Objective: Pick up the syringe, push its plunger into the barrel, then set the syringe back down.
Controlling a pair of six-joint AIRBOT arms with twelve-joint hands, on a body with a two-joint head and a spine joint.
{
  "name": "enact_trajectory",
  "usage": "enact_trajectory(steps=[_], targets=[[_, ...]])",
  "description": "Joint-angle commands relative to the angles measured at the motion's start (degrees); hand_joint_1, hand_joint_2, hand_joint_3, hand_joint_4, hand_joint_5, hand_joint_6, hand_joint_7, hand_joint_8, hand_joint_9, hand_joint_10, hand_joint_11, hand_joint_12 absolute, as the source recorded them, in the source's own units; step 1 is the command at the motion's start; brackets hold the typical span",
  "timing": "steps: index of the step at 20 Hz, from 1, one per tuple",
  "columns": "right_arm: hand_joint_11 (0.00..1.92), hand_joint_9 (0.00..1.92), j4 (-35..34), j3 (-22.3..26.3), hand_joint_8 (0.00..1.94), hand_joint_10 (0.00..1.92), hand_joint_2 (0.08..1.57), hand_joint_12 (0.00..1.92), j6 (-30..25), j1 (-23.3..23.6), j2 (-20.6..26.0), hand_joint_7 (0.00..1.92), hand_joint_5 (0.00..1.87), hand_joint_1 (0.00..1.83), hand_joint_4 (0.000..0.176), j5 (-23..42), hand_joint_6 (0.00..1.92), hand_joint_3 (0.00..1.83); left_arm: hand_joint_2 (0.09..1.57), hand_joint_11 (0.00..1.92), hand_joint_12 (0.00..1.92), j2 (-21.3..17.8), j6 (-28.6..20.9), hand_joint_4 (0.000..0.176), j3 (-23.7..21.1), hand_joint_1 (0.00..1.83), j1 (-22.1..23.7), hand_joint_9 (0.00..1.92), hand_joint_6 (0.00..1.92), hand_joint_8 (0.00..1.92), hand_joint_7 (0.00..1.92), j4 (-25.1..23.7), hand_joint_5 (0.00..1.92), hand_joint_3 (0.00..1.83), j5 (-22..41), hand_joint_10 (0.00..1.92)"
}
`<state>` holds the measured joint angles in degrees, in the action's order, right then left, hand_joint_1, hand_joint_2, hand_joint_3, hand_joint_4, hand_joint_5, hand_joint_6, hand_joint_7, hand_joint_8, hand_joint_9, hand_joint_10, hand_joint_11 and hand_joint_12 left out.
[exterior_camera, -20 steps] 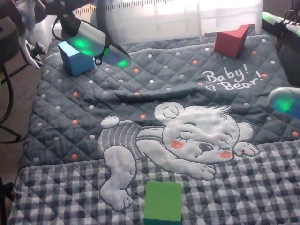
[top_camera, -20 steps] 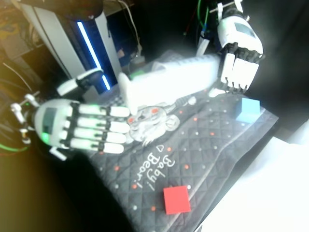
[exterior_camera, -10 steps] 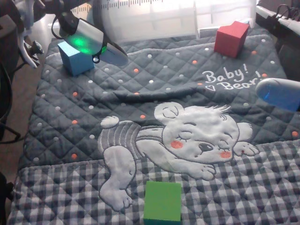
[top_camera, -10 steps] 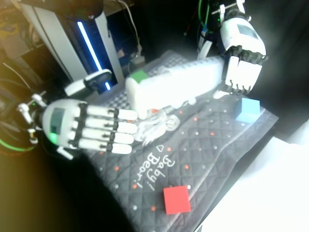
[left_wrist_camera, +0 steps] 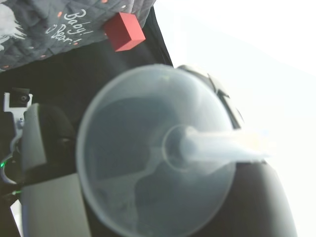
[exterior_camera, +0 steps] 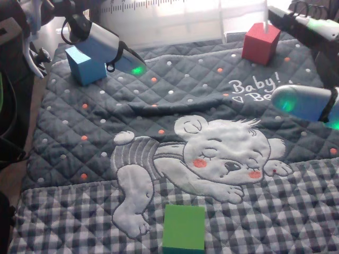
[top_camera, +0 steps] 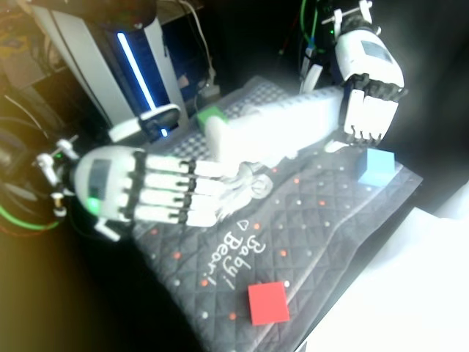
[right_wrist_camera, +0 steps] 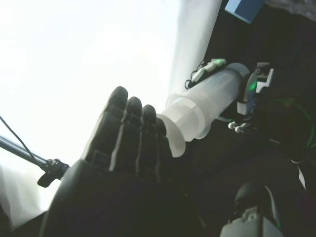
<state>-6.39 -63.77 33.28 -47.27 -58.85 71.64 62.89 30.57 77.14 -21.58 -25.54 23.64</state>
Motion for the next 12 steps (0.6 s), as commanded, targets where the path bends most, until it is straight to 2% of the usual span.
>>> enact_trajectory(steps=[1,3,4,6,7,12], targets=[[0.20,0.23,4.23,0.08,0.01,0.01,0.85,0.11,-0.59,1.33,-0.39,0.26,0.18,0.13,0.037,8.36,0.01,0.00,1.19,1.60,1.92,1.09,0.14,0.000,-0.40,1.40,1.24,1.55,1.92,1.92,1.46,-0.02,1.28,0.01,7.18,1.92],[0.19,0.23,4.76,-0.01,0.01,0.01,0.84,0.11,-0.59,1.86,-0.62,0.26,0.19,0.13,0.045,7.94,0.01,0.00,1.20,1.61,1.92,1.19,0.14,0.000,-0.36,1.38,1.40,1.56,1.92,1.92,1.47,-0.34,1.29,0.01,6.92,1.92],[0.19,0.22,5.01,-0.06,0.00,0.00,0.87,0.11,-0.59,2.11,-0.75,0.25,0.18,0.09,0.031,7.78,0.00,0.01,1.19,1.61,1.92,1.28,0.14,0.000,-0.33,1.39,1.43,1.56,1.92,1.92,1.47,-0.40,1.29,0.01,6.85,1.92],[0.17,0.20,5.32,-0.15,0.00,0.00,0.88,0.10,-0.59,2.48,-1.02,0.23,0.16,0.10,0.031,7.55,0.00,0.01,1.21,1.60,1.92,1.62,0.14,0.000,-0.22,1.33,1.63,1.57,1.92,1.92,1.48,-0.83,1.29,0.02,6.53,1.92],[0.16,0.19,5.42,-0.18,0.00,0.00,0.89,0.10,-0.59,2.59,-1.11,0.22,0.15,0.09,0.022,7.44,0.00,0.01,1.20,1.61,1.92,1.73,0.14,0.000,-0.20,1.34,1.67,1.57,1.92,1.92,1.48,-0.95,1.29,0.01,6.47,1.92],[0.17,0.20,5.96,-0.24,0.00,0.00,0.89,0.10,-0.60,3.20,-1.56,0.22,0.16,0.11,0.034,6.90,0.01,0.01,1.20,1.62,1.92,2.25,0.14,0.000,-0.13,1.38,2.19,1.57,1.92,1.92,1.48,-1.69,1.27,0.00,5.91,1.92]])
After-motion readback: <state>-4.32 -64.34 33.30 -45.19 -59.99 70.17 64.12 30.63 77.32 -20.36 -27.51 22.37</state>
